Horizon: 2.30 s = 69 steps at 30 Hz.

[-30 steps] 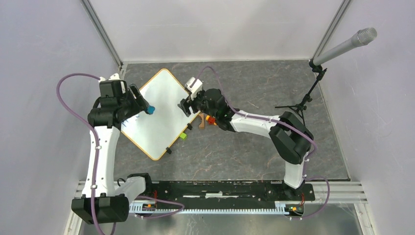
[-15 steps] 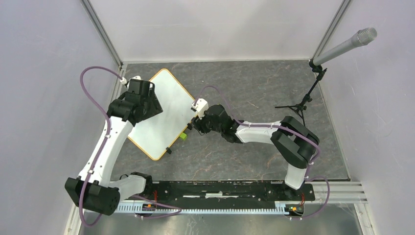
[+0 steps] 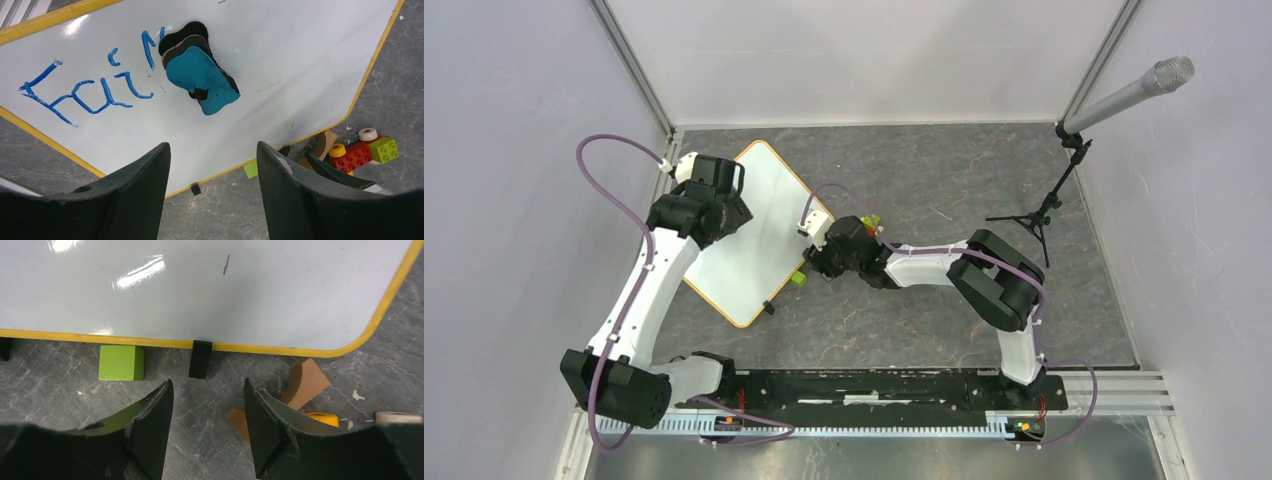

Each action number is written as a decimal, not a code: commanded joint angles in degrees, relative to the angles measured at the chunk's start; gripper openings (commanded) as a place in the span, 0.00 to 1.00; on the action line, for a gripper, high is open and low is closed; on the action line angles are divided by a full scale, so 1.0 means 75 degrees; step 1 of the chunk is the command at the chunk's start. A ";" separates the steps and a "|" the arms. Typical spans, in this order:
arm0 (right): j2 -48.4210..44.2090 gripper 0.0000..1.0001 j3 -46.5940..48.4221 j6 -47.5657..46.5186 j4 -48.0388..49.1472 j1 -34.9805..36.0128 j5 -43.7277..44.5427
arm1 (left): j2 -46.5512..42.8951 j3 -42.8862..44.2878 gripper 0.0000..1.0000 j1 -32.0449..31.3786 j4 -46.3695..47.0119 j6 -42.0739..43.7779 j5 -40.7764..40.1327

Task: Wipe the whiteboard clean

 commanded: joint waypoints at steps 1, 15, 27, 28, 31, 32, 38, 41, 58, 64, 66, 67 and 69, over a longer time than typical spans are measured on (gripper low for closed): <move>0.0228 0.59 0.0493 0.0047 -0.0065 0.0095 0.0232 | 0.0230 0.0325 0.70 -0.0037 0.0047 -0.0607 -0.0518; 0.0703 0.44 0.1143 0.0214 -0.0449 0.0116 0.0356 | 0.1122 0.0570 0.69 -0.0037 0.0070 -0.0712 -0.0974; 0.0958 0.18 0.1518 0.0252 -0.0817 0.0119 0.0544 | 0.1092 0.0134 0.64 0.0049 0.1017 -0.0677 -0.1117; 0.0974 0.15 0.1541 0.0252 -0.0838 0.0118 0.0542 | 0.1037 0.0061 0.63 0.0093 0.1123 -0.0718 -0.1091; 0.0977 0.07 0.1556 0.0252 -0.0845 0.0118 0.0542 | 0.1006 -0.0070 0.62 0.0200 0.1338 -0.0828 -0.1071; 0.0981 0.04 0.1552 0.0252 -0.0860 0.0118 0.0564 | 0.1027 -0.0076 0.62 0.0236 0.1332 -0.0877 -0.1029; 0.0985 0.00 0.1579 0.0252 -0.0916 0.0118 0.0601 | 0.0857 -0.0393 0.61 0.0432 0.1351 -0.1492 -0.1237; 0.1027 0.00 0.1628 0.0252 -0.0959 0.0115 0.0633 | 0.0775 -0.0515 0.58 0.0476 0.1432 -0.1570 -0.1301; 0.1107 0.00 0.1784 0.0252 -0.1194 0.0118 0.0728 | 0.0820 -0.0662 0.41 0.0545 0.1423 -0.1367 -0.1835; 0.1313 0.00 0.1999 0.0447 -0.1494 0.0048 0.0871 | 0.0566 -0.0768 0.39 0.1115 0.1297 -0.0951 -0.1807; 0.1366 0.00 0.2048 0.0530 -0.1542 0.0017 0.0853 | 0.0387 -0.0885 0.39 0.1341 0.1291 -0.0761 -0.1831; 0.1372 0.00 0.2051 0.0542 -0.1542 0.0000 0.0816 | 0.0270 -0.0944 0.39 0.1500 0.1293 -0.0678 -0.1812; 0.1380 0.00 0.2043 0.0577 -0.1545 -0.0018 0.0723 | 0.0070 -0.1022 0.38 0.1787 0.1291 -0.0425 -0.1762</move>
